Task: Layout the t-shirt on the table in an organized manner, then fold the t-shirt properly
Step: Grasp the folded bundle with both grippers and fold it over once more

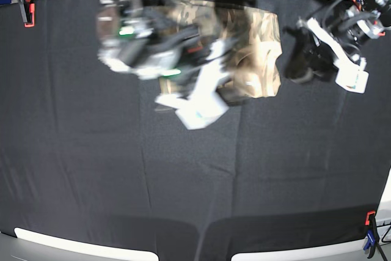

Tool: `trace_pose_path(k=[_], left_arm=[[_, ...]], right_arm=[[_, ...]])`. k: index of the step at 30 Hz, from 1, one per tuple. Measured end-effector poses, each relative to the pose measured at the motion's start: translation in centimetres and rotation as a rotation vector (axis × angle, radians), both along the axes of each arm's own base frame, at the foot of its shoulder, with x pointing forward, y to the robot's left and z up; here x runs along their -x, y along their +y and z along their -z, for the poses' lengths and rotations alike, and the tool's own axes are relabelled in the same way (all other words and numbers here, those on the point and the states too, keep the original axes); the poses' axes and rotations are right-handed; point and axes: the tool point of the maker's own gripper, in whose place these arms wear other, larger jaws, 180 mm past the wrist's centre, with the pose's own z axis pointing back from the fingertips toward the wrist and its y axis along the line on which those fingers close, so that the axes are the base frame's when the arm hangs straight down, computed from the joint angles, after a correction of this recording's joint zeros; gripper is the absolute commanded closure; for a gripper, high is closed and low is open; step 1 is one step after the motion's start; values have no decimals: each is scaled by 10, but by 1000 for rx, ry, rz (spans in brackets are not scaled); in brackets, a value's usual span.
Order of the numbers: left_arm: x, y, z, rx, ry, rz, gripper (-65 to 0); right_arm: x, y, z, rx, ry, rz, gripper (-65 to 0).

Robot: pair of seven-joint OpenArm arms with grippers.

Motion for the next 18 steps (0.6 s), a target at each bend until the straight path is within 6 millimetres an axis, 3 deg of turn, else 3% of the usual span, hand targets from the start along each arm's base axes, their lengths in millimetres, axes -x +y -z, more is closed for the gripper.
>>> trace_pose_path(k=[3,8,10,14,18], left_arm=[[14,-16,-5,96,61,82,0],[47,-45,9,108,182,262,0],[63,-62,13,143,219,309,0],[99,-81,47,30,338,388,0],[102,-85,69,-88,295,343,0]], right_arm=[[-13,-52,16,105,2,94,0],[-30,-117,17,207,-44,207,0],[-32,-129,23,237,-34,214,0],[-31,-140,44,263,24,215,0],[-36,-142,50,256,36,222,0]])
